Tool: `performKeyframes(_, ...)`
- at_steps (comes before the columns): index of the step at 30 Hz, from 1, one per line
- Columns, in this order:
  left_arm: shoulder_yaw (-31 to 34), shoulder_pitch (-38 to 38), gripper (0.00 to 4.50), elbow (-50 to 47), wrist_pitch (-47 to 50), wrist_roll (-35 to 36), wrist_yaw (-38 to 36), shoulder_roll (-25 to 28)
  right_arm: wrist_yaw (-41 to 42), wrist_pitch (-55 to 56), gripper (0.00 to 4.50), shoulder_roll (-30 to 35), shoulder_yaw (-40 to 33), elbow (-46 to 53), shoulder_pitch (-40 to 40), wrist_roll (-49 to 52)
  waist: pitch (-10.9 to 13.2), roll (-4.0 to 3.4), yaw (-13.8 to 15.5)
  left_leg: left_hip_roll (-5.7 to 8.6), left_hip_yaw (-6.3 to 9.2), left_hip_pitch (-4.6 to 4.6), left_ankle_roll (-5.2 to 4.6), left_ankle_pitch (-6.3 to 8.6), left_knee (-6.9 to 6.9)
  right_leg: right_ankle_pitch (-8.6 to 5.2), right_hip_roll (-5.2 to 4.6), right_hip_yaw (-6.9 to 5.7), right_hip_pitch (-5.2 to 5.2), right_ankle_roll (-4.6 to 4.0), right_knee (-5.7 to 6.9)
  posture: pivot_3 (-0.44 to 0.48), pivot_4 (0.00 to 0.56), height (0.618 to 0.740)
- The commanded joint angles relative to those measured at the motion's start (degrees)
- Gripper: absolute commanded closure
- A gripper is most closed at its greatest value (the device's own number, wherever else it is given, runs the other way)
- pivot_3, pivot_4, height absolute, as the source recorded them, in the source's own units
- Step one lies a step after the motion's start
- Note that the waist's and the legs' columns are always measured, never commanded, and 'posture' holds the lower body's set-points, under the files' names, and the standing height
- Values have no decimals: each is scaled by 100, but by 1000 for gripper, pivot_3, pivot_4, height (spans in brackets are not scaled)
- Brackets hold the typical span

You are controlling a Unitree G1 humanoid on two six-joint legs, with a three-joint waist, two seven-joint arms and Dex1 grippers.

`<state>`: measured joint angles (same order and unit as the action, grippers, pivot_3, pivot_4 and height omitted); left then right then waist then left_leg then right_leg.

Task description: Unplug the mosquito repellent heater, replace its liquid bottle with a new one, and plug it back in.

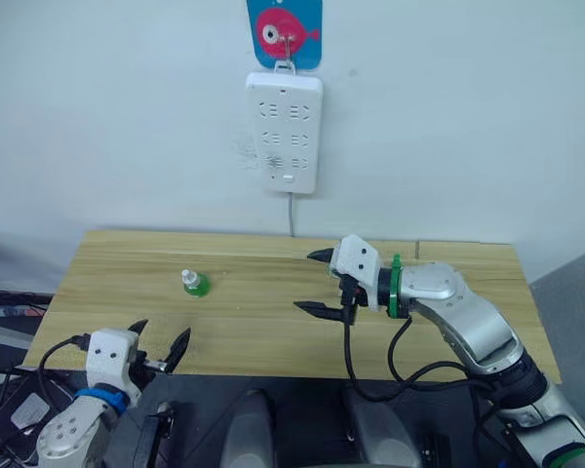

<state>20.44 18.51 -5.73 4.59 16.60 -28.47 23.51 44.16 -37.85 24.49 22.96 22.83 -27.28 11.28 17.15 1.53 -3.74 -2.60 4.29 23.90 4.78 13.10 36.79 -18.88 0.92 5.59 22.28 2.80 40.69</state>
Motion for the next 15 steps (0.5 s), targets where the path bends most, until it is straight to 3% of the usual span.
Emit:
performKeyframes(1,1,-238,0,400,-377,-276,173,34,-244,-578,25,-189,147,368,-172,30,109,-4,7,-1,-2,4,2,-1,0,0,0,2,5,0,1,-25,399,725)
performKeyframes(9,-315,-1105,0,1515,-820,-577,241,17,-528,-1412,25,-320,115,747,-326,177,531,-4,50,-3,4,25,4,1,-8,6,-9,-12,20,-7,3,-64,488,725)
performKeyframes(15,-645,-2031,0,2488,-1193,-694,193,-177,-619,-1868,25,-225,43,1179,-154,418,660,-30,62,-2,6,50,6,0,-3,7,-13,-13,42,-4,12,-96,509,725)
